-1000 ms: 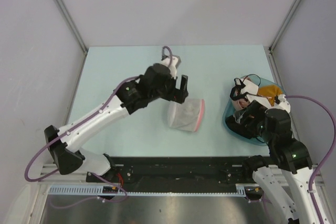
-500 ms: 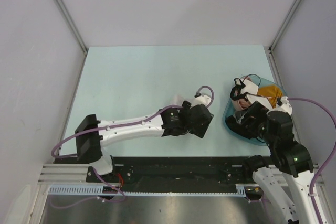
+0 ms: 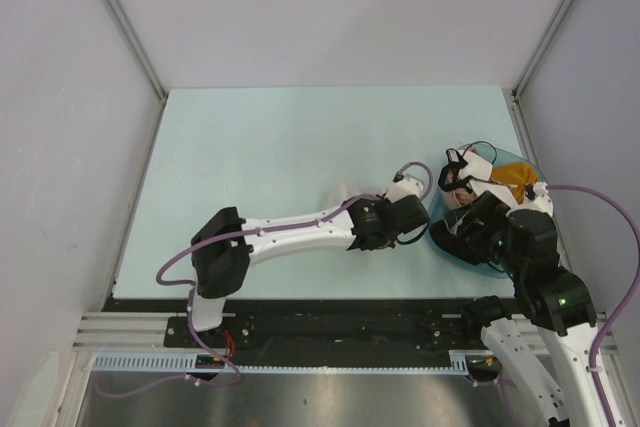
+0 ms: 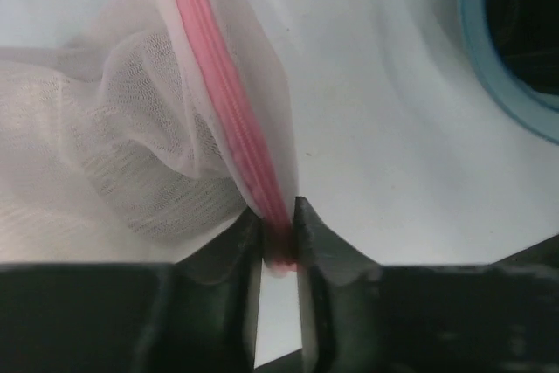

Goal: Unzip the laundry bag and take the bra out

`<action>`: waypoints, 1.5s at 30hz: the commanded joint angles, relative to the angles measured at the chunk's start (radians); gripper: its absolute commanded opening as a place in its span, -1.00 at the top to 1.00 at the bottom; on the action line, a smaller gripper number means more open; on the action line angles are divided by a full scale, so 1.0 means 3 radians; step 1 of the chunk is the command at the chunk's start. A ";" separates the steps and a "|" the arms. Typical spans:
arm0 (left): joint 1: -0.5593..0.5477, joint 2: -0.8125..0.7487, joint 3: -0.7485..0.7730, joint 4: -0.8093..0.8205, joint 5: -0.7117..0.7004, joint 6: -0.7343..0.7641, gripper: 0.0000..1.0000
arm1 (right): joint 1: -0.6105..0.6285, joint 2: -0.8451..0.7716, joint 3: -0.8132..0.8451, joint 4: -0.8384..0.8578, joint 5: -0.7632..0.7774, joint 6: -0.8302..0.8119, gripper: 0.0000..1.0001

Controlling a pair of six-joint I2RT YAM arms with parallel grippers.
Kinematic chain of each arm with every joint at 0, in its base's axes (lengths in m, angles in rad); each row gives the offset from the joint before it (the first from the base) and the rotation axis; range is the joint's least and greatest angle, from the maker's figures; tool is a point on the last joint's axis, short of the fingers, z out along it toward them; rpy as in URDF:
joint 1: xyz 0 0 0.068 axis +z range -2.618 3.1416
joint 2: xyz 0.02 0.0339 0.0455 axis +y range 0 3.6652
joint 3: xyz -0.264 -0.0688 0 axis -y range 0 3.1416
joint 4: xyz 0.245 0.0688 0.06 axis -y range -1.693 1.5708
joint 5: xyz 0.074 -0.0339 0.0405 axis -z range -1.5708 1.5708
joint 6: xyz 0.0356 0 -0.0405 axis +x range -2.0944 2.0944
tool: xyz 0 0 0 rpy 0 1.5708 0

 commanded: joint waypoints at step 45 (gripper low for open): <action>0.0828 -0.1700 -0.1292 0.0628 0.0411 0.0966 -0.92 | -0.0014 0.0223 -0.0358 0.0477 -0.0280 0.0231 -0.92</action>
